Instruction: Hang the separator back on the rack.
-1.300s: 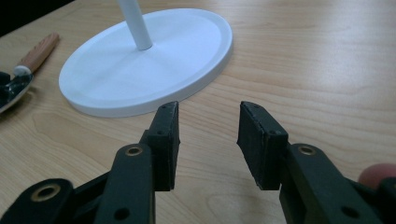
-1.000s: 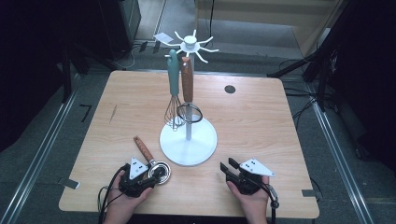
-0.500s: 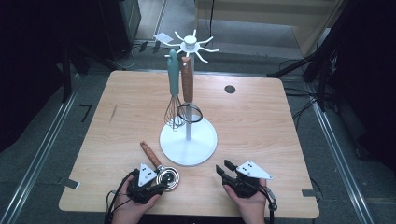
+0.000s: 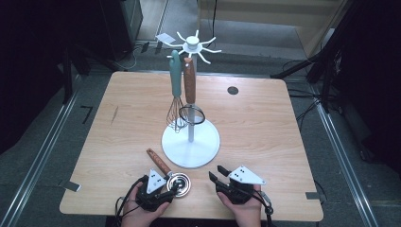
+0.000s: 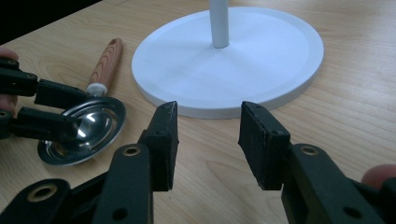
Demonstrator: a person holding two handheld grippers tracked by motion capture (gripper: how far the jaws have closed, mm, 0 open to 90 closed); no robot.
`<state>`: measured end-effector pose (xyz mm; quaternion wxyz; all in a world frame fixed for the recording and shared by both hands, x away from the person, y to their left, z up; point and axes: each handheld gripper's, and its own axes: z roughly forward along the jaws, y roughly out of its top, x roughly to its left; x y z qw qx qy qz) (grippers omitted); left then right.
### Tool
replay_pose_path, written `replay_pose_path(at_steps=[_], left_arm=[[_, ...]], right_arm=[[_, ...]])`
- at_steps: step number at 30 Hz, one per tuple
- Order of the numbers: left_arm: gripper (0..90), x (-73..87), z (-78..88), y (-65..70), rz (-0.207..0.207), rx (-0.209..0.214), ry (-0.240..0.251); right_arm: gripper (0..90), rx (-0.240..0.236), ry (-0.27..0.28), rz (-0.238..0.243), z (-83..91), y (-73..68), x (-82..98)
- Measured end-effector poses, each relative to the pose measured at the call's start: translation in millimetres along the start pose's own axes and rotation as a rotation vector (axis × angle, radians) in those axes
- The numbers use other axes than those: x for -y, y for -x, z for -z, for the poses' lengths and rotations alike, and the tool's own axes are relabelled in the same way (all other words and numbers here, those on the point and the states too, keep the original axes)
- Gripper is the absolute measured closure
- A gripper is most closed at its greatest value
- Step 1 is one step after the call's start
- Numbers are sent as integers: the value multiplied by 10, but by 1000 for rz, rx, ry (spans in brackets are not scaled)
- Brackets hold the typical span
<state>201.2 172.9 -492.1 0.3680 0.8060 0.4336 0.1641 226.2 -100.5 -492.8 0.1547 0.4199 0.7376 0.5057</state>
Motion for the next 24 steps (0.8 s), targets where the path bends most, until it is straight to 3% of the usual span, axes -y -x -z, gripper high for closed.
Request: replay_pose_path(at_steps=[6, 11, 15, 19, 24], left_arm=[[518, -16, -23, 41, 2, 24, 10], [498, -30, 46, -40, 11, 30, 35], [558, -40, 126, -157, 37, 47, 44], [632, -37, 116, -265, 44, 73, 16], [675, -26, 58, -250, 47, 121, -26]], right_arm=[[587, -20, -23, 19, -41, -42, 22], [586, -26, -14, 18, -24, -60, 19], [588, -29, -18, 17, -19, -48, 21], [589, -29, -17, 16, -14, -45, 20], [591, -28, -15, 20, -5, -58, 19]])
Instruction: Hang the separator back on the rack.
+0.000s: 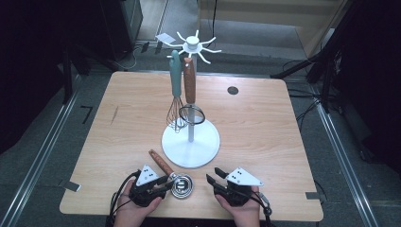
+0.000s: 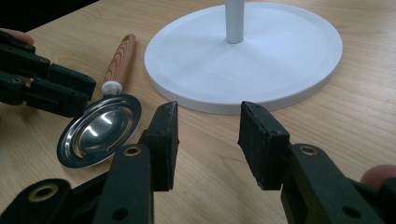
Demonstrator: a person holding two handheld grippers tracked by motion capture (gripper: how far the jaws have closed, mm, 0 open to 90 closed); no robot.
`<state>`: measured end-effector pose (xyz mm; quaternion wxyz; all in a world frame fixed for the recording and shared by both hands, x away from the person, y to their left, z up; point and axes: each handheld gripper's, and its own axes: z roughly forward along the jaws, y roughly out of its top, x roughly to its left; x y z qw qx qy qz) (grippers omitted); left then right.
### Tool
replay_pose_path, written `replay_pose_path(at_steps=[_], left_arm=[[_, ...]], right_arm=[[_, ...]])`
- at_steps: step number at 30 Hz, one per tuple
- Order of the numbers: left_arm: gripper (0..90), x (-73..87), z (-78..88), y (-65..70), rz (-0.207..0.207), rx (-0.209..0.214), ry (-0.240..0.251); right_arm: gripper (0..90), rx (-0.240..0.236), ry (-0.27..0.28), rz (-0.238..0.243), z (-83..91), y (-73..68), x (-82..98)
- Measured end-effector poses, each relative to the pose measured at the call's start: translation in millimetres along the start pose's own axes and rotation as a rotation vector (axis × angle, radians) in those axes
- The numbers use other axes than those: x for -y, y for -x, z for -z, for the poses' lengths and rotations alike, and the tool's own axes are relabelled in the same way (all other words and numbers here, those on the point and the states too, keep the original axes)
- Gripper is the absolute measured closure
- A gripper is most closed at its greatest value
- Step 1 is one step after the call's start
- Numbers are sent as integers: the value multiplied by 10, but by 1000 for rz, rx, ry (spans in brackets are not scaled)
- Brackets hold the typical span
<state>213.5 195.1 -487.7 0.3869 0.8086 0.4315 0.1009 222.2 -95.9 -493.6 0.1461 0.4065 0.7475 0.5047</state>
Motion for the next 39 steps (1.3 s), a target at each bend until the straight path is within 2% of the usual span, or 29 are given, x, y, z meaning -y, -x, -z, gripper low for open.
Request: replay_pose_path(at_steps=[3, 9, 13, 30, 35, 39], left_arm=[[672, 2, -38, 57, -15, 15, -15], [658, -4, -70, 122, -16, 30, -14], [654, -18, -109, 171, 6, 29, -5], [626, -85, -300, 478, -26, 46, 10], [518, -99, -225, 461, -35, 60, 44], [481, -109, -86, 340, -39, 55, 78]], right_arm=[[590, -3, -4, 5, -8, -16, 2], [591, -9, -7, 19, -10, -45, 2], [591, -11, -8, 17, -11, -44, 2], [588, 26, -1, 13, 9, 39, -7], [586, 29, 1, 9, 26, 59, -11], [586, 20, -15, 13, 19, 73, -22]])
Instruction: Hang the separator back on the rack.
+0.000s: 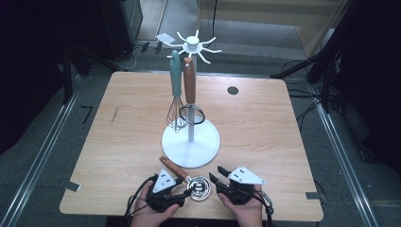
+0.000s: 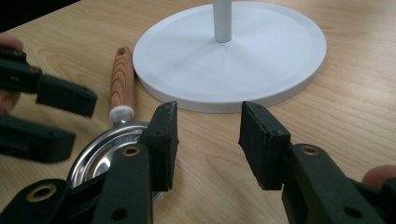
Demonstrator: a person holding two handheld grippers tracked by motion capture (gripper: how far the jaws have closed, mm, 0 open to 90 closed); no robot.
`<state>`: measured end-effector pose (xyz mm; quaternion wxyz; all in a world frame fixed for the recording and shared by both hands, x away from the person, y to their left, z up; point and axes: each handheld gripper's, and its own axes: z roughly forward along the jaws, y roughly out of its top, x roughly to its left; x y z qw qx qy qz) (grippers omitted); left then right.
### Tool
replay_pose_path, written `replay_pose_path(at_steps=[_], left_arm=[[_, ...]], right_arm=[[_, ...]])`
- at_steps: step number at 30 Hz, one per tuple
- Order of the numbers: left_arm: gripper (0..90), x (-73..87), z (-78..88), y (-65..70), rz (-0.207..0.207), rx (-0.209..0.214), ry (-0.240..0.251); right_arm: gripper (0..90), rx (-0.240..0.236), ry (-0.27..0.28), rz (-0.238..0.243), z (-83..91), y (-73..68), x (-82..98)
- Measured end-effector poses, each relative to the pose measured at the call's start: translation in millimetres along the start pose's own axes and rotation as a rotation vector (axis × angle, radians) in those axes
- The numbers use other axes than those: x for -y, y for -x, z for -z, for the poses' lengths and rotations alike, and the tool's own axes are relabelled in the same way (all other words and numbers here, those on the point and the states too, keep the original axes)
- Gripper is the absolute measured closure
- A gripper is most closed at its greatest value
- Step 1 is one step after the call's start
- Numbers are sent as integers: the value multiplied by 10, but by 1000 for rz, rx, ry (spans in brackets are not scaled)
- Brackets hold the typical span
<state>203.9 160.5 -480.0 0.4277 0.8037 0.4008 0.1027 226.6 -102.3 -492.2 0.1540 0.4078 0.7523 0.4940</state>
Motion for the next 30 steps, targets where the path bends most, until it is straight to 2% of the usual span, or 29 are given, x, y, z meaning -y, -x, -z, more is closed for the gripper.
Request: replay_pose_path(at_steps=[2, 6, 10, 12, 15, 18, 21, 23, 26, 30], left_arm=[[473, 2, 83, -84, 6, -4, 14], [469, 4, 223, -281, 37, -38, 47], [468, 18, 327, -505, 62, -93, 76], [467, 30, 383, -642, 63, -140, 87], [468, 55, 456, -811, 72, -188, 95], [467, 85, 538, -997, 119, -236, 108], [467, 126, 627, -1187, 173, -271, 118], [467, 149, 662, -1275, 188, -283, 122], [463, 186, 691, -1386, 208, -310, 124], [459, 214, 718, -1466, 225, -338, 127]], right_arm=[[589, -25, -34, 1, -14, 3, -19], [605, -50, -77, 17, -38, -12, -67], [618, -75, -113, 43, -73, -90, -102], [632, -74, -123, 65, -96, -148, -106], [661, -69, -125, 81, -109, -225, -113], [657, -35, -130, 81, -128, -262, -111], [620, -7, -144, 59, -140, -267, -76], [608, -6, -159, 47, -138, -268, -47], [611, -10, -187, 59, -145, -261, -13], [642, -16, -201, 58, -149, -226, 7]])
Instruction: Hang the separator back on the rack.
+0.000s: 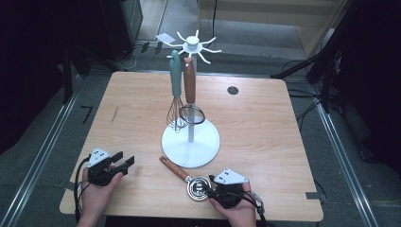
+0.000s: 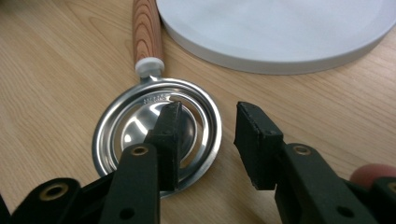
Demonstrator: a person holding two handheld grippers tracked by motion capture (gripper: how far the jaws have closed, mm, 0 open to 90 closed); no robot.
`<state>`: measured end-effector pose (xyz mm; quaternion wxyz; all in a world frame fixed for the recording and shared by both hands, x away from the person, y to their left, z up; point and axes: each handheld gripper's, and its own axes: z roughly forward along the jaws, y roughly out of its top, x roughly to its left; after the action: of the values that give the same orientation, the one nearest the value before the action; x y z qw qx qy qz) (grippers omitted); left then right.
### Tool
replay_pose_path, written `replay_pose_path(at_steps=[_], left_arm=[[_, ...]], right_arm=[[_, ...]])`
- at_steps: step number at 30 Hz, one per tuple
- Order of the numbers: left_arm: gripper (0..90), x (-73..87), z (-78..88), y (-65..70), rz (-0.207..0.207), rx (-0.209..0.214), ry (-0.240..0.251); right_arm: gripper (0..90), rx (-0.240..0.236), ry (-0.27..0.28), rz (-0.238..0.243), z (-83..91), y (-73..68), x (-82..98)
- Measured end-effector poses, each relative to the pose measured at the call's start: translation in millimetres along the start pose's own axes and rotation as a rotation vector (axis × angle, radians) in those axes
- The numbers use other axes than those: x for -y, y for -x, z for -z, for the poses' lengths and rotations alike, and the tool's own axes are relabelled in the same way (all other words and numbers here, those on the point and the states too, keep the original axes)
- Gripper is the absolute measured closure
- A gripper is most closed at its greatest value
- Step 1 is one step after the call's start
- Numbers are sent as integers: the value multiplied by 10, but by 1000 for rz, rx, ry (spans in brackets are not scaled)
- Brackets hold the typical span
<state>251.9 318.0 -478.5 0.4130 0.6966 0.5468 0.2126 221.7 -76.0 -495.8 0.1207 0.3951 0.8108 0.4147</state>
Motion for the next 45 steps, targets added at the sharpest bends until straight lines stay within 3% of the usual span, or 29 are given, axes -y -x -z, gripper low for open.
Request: replay_pose_path(at_steps=[8, 19, 24, 27, 34, 39, 45], left_arm=[[459, 14, -11, -81, 8, -20, -6], [460, 29, -46, -130, 30, -1, -13], [466, 33, -54, -138, 41, -4, -6], [466, 33, -51, -139, 46, -5, -5], [455, 32, -54, -144, 55, 3, -3], [448, 33, -53, -141, 52, 3, -1], [447, 31, -57, -136, 46, 6, -5]], right_arm=[[704, 1, -12, -14, 49, 151, 53], [674, 107, -13, -8, 176, 321, 54], [655, 84, 48, -6, 213, 272, -44], [648, 41, 60, 30, 151, 174, -129], [623, -85, 10, 93, -137, -79, -249], [611, -49, -35, 101, -290, -109, -262], [667, -69, -64, 108, -375, -107, -268]])
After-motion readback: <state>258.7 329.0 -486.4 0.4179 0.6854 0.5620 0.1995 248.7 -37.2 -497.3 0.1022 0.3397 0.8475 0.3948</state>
